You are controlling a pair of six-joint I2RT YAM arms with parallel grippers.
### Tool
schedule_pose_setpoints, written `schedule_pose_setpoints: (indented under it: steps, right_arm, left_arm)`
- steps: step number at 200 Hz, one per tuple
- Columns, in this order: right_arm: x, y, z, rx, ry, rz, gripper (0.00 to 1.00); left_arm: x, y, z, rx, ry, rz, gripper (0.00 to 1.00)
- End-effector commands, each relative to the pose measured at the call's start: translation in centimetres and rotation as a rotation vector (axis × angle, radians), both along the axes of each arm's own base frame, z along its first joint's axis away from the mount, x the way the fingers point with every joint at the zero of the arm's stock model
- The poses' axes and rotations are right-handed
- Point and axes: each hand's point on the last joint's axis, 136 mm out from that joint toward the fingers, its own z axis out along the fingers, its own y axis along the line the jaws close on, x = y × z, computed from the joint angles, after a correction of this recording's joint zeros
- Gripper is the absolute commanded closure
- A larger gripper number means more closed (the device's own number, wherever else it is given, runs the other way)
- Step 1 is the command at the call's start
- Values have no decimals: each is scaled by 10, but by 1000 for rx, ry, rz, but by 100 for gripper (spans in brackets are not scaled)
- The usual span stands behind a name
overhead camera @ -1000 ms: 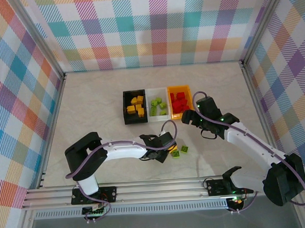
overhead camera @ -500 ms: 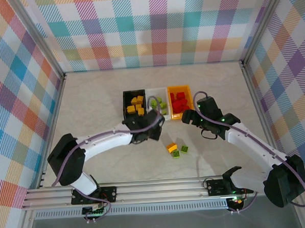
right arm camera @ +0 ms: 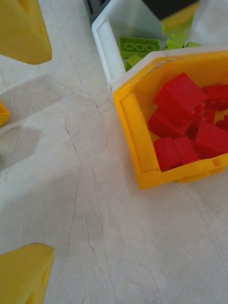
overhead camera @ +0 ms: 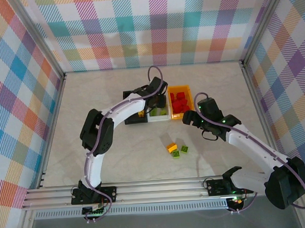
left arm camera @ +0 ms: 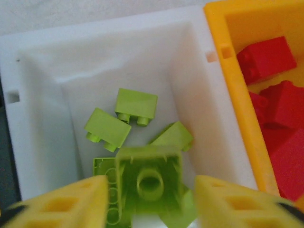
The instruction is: Sort the legos into containers by color
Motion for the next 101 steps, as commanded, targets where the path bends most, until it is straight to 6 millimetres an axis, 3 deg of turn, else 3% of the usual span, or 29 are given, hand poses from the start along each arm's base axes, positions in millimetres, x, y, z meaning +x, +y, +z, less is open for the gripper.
schedule_pose_setpoints:
  steps: [1, 27, 57, 78, 87, 101]
  right_arm:
    - [-4, -5, 1, 3, 1, -14, 3]
    - [-6, -5, 0, 0, 6, -5, 3]
    - [-9, 1, -4, 13, 15, 38, 3]
    - [-14, 21, -5, 58, 26, 150, 5]
    - [-18, 31, -8, 67, 42, 197, 5]
    - [-26, 46, -15, 53, 74, 263, 5]
  left_arm:
    - [1, -5, 28, -39, -7, -5, 36]
    - [-17, -12, 64, -136, -45, -37, 27]
    - [-70, -11, 89, -195, -67, -98, 22]
    - [-111, 12, 88, -226, -64, -84, 17]
    - [-126, 29, 86, -245, -65, -56, 1]
    - [-148, 55, 81, -266, -70, -13, 0]
